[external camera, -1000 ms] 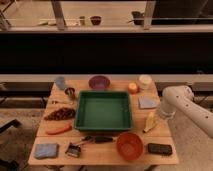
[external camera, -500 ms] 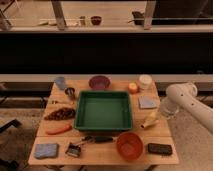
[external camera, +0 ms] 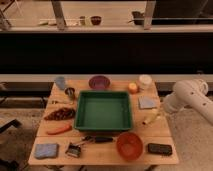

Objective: Place banana in tray

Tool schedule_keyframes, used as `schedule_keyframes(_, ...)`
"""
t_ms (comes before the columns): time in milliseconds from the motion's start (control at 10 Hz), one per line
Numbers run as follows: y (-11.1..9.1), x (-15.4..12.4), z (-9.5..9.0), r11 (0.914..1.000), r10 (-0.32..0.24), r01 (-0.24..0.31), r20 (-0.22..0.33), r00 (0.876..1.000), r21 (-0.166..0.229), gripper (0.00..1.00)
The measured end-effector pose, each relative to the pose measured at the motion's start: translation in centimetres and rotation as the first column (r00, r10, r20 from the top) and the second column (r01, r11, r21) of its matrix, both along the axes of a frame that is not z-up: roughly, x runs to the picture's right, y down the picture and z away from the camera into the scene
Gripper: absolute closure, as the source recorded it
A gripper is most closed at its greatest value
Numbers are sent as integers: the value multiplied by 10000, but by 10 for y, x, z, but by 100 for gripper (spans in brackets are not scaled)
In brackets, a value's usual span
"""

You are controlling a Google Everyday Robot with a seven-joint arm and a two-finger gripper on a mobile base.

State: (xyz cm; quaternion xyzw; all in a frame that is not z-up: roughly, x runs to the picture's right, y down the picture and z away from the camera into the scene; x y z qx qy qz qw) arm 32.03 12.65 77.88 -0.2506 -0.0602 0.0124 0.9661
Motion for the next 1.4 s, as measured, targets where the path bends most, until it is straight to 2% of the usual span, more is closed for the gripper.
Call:
schedule_keyframes(200,-6,-14,-12,9995,-162,154,300,9994,262,98)
schedule_keyframes(400,-13,-45,-13,9975,-617,589,714,9955,402,98)
schedule_keyframes(600,-30,-66,2,9944,-983,942,922,9909,481,98)
schedule_keyframes(800,-52,-84,27,9912,-1262,1212,1026,9867,536,98)
schedule_keyframes(1000,-69,-116,44,9870,-1567,1507,1231,9799,566,98)
schedule_keyframes(1300,-62,-168,56,9829,-1839,1791,1695,9682,437,98)
schedule_keyframes(1400,-59,-177,56,9817,-1903,1859,1844,9642,410,98)
